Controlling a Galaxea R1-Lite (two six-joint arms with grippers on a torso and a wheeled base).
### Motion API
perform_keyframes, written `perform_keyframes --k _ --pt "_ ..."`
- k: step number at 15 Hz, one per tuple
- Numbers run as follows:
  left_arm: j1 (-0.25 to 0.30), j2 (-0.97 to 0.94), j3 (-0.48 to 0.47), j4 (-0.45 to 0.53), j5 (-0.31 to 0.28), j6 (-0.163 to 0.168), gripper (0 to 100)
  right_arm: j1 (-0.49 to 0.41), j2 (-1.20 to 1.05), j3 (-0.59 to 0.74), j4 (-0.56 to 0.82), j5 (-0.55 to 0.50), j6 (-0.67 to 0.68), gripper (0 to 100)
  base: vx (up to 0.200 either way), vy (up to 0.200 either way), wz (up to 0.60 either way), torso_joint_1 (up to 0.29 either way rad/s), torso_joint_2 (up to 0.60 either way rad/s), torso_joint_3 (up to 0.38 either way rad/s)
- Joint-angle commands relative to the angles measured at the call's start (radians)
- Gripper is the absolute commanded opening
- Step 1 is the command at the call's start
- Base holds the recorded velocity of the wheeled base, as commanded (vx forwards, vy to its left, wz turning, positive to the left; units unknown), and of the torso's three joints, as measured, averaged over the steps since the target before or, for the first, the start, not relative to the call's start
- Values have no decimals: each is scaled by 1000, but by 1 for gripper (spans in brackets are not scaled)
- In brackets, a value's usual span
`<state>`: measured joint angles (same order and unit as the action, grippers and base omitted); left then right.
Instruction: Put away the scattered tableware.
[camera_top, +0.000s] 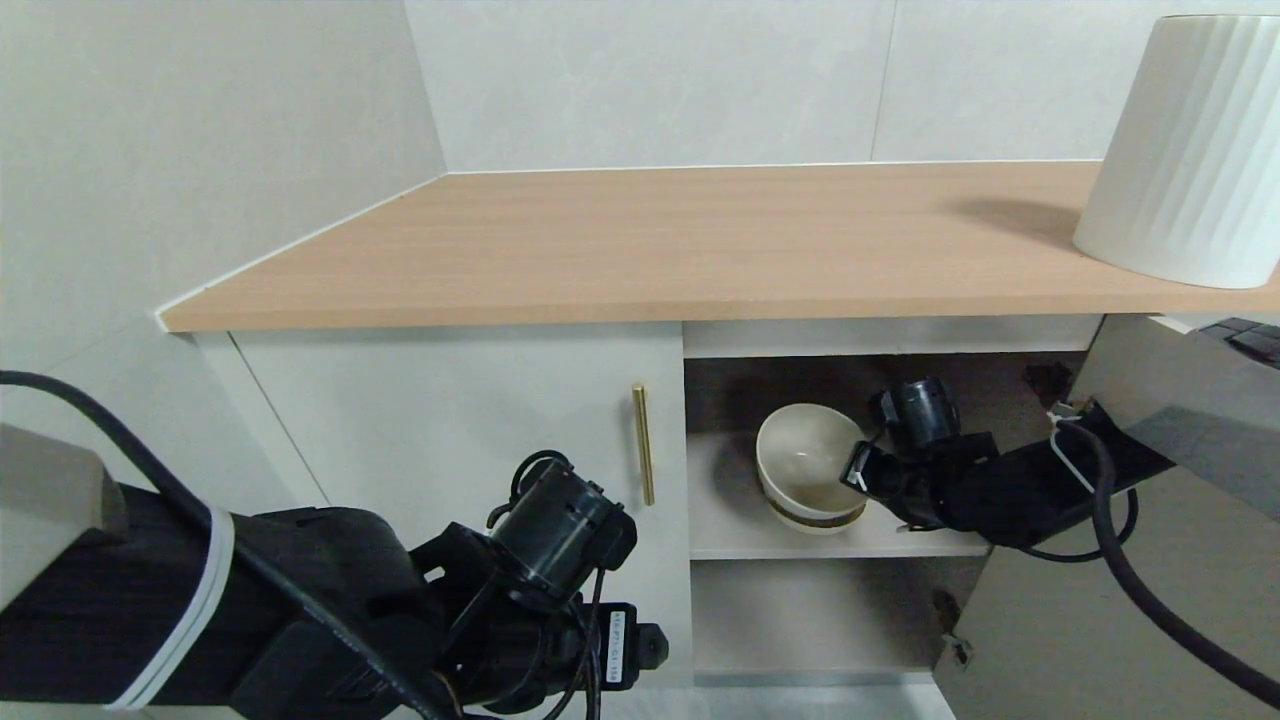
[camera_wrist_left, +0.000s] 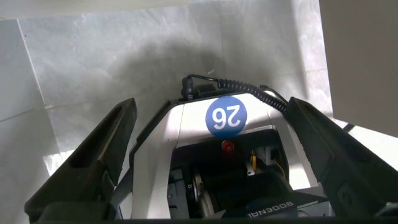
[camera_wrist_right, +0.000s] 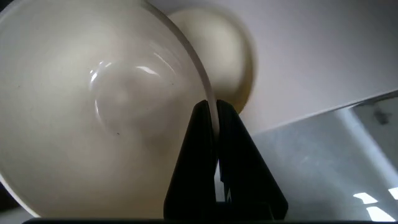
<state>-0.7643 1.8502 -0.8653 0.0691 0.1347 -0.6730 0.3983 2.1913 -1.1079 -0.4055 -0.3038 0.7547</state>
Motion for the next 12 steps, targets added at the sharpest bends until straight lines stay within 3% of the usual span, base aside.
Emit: perform_keyframes --k 1,12 --pt "0 0 0 0 0 0 100 -15 39 -23 2 -9 -1 0 0 0 0 0 0 0" --pt "2 0 0 0 0 0 100 -44 137 -106 5 -32 -12 0 0 0 0 0 0 0"
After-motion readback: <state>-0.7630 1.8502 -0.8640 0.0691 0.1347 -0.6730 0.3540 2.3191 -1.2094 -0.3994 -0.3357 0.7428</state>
